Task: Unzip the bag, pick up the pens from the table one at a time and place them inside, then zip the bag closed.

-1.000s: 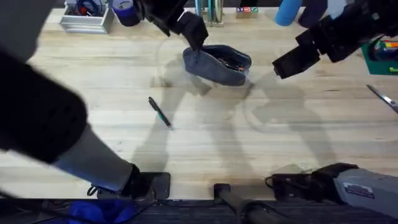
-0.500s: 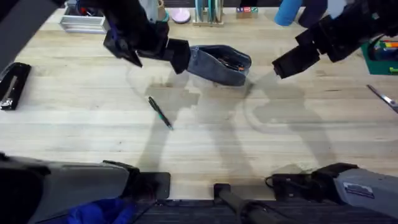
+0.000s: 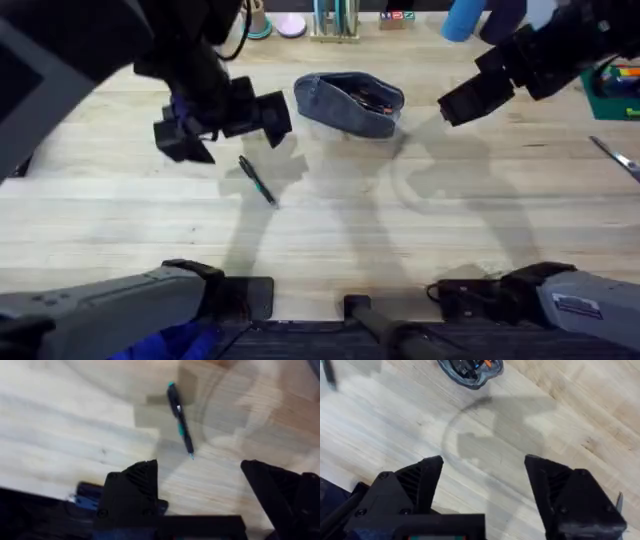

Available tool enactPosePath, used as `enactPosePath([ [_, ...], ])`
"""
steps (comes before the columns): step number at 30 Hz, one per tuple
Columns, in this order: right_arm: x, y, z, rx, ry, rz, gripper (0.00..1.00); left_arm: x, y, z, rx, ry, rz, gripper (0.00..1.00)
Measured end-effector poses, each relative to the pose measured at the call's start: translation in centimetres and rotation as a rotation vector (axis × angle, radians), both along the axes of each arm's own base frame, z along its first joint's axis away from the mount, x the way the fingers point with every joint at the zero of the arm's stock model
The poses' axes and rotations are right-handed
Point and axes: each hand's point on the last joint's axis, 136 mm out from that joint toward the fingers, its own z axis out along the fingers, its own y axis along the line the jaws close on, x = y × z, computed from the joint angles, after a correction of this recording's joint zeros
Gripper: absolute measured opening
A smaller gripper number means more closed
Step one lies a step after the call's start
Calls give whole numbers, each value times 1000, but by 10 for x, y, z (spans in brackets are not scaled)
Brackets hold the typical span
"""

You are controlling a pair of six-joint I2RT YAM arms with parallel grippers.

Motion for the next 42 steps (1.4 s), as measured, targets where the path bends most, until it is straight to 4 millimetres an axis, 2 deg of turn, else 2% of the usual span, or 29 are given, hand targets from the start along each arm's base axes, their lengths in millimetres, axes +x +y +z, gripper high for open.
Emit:
enactPosePath([
  [9,0,0,0,0,0,0,996,-25,6,-20,-3,32,251,993],
  [21,0,0,0,0,0,0,996,-31,1,-63,-54,28,425,993],
  [31,0,0,0,0,0,0,996,-31,-2,-89,-79,14,454,993],
  [42,0,0,0,0,0,0,996,-27,-3,-94,-85,-9,411,993],
])
